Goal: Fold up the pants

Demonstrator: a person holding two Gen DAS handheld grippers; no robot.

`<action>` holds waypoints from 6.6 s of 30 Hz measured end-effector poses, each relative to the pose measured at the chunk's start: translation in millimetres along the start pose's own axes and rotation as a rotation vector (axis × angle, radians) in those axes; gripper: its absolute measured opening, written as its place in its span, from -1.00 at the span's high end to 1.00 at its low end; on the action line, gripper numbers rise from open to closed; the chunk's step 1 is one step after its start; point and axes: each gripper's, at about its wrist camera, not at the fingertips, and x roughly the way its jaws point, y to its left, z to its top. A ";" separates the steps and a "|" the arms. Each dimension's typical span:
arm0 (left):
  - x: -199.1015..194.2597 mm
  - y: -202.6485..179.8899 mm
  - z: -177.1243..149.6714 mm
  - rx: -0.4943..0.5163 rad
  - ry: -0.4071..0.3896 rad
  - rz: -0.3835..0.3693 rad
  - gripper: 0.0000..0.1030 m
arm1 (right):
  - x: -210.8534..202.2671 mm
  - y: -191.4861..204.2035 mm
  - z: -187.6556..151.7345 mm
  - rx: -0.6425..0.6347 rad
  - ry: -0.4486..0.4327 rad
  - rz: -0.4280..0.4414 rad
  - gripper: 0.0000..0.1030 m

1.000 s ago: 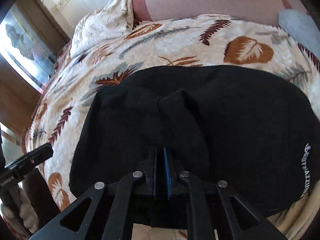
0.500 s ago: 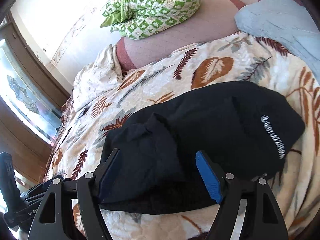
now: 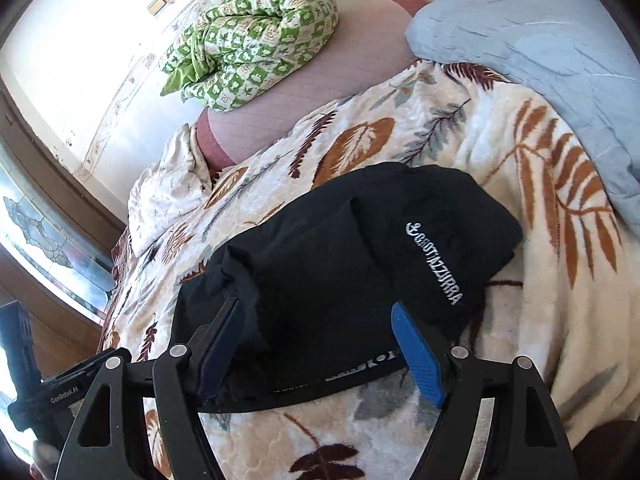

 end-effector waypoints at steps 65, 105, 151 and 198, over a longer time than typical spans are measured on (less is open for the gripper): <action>169.2 -283.7 118.4 0.575 0.291 -0.450 0.63 | 21.0 -98.1 20.2 0.355 -0.101 0.002 0.53; 110.9 99.6 55.7 -0.341 0.127 -0.536 0.30 | 110.8 191.2 -63.9 -0.400 0.245 0.112 0.57; 76.4 56.2 18.6 -0.229 0.094 -0.162 -0.44 | 79.0 95.6 -34.1 -0.295 0.179 -0.041 -0.50; 75.9 42.3 9.0 -0.305 0.113 -0.487 0.27 | 133.3 91.2 24.7 -0.113 0.365 0.312 0.20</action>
